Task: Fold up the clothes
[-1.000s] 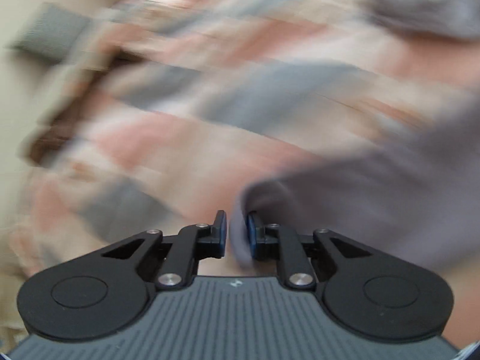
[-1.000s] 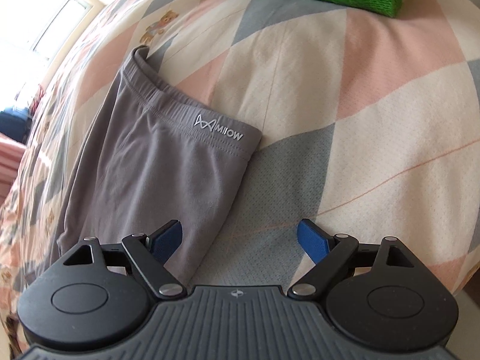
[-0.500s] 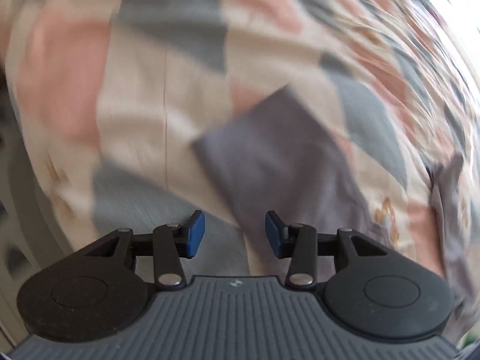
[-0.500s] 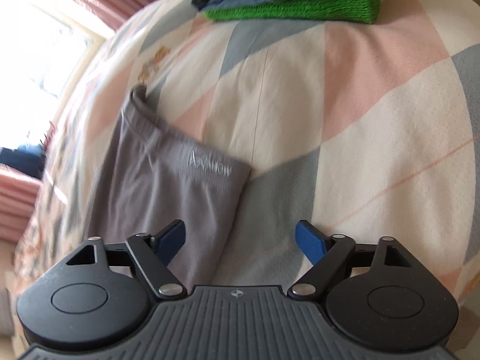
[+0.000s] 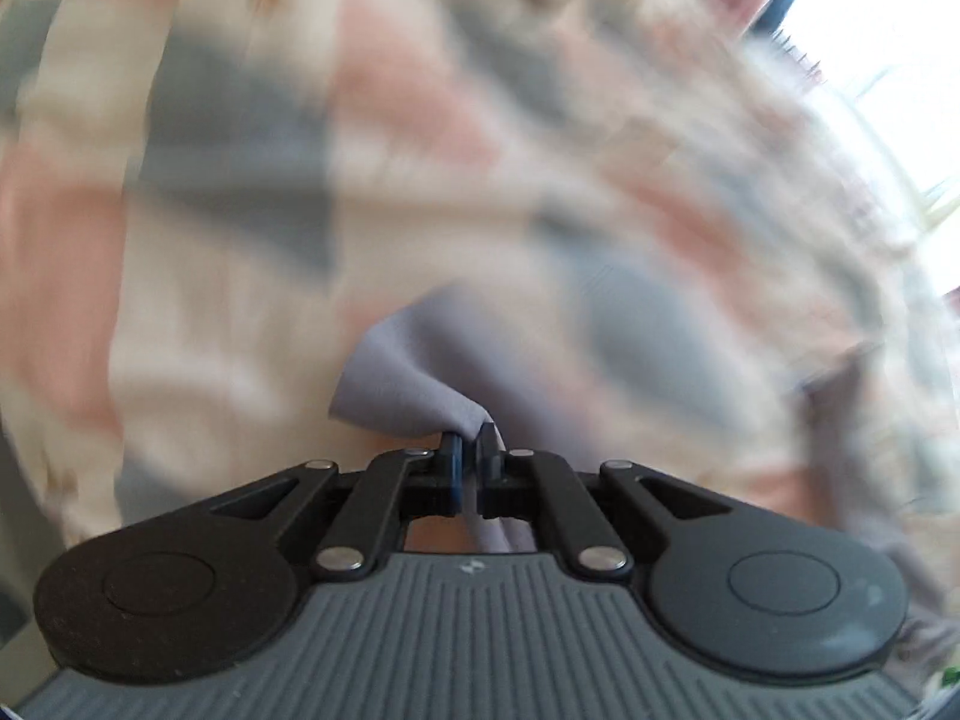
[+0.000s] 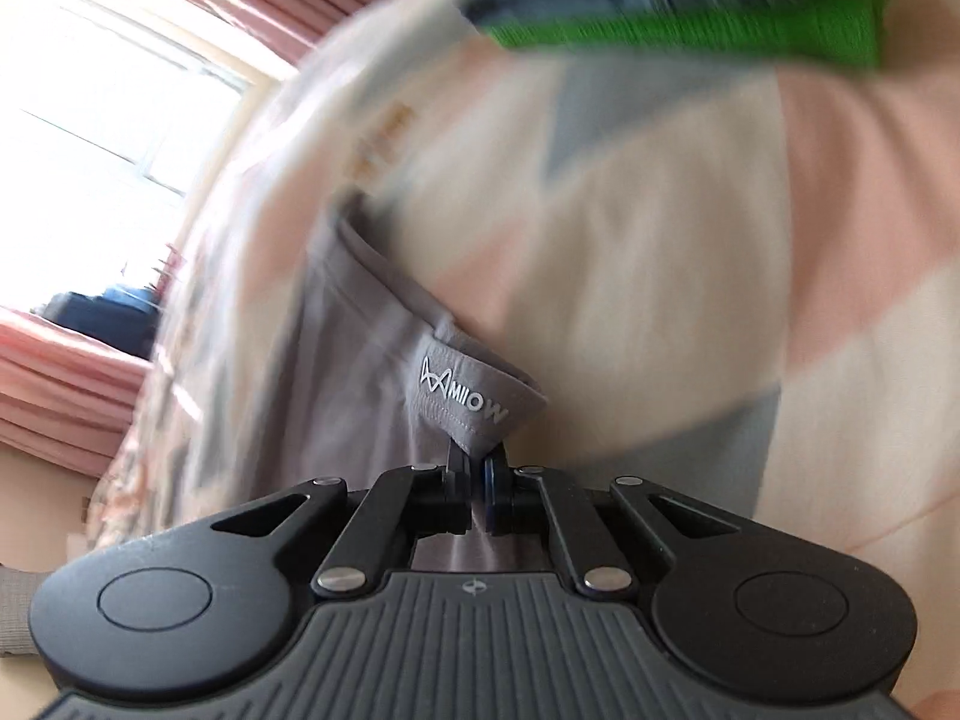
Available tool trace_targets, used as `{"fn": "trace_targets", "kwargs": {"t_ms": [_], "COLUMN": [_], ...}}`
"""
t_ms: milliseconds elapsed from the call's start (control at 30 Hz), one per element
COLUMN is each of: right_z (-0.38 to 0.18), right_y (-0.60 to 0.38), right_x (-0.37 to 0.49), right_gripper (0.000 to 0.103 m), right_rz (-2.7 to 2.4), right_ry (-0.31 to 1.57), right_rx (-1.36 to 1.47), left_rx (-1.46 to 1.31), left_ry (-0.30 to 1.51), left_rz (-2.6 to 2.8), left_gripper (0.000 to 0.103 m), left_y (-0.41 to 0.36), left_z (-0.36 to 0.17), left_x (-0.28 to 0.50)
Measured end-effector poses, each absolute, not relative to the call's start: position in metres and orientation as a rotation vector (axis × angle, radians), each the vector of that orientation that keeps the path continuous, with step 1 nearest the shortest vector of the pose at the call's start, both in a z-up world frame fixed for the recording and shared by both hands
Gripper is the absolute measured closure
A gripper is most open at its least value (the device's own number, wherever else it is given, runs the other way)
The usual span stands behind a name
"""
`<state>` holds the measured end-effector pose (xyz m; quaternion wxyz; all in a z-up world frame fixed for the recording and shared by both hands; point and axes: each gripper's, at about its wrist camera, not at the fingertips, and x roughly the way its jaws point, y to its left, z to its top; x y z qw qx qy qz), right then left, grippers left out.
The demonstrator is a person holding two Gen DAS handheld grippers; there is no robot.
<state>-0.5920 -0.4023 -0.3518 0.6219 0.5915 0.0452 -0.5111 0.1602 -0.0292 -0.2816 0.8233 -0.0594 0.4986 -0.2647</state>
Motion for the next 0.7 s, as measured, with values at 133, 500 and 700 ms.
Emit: {"fn": "trace_targets", "kwargs": {"t_ms": [133,500,700], "right_z": [-0.316,-0.352,-0.347], "right_y": [-0.389,-0.377,-0.385], "right_x": [-0.609,-0.619,-0.604], "right_gripper": [0.101,0.102,0.041], "right_rz": [-1.153,-1.238,-1.392], "right_ry": [0.063,0.276,0.530], "right_rx": [1.302,1.341,1.253], "left_rx": [-0.127,0.275,0.355], "left_ry": [0.917,1.092,1.027], "left_rz": [-0.650,-0.522,-0.398], "left_gripper": [0.102,0.098,0.088], "left_y": [-0.030,-0.023,-0.007], "left_z": [-0.238,-0.375,-0.338], "left_x": [0.161,0.147,0.173]}}
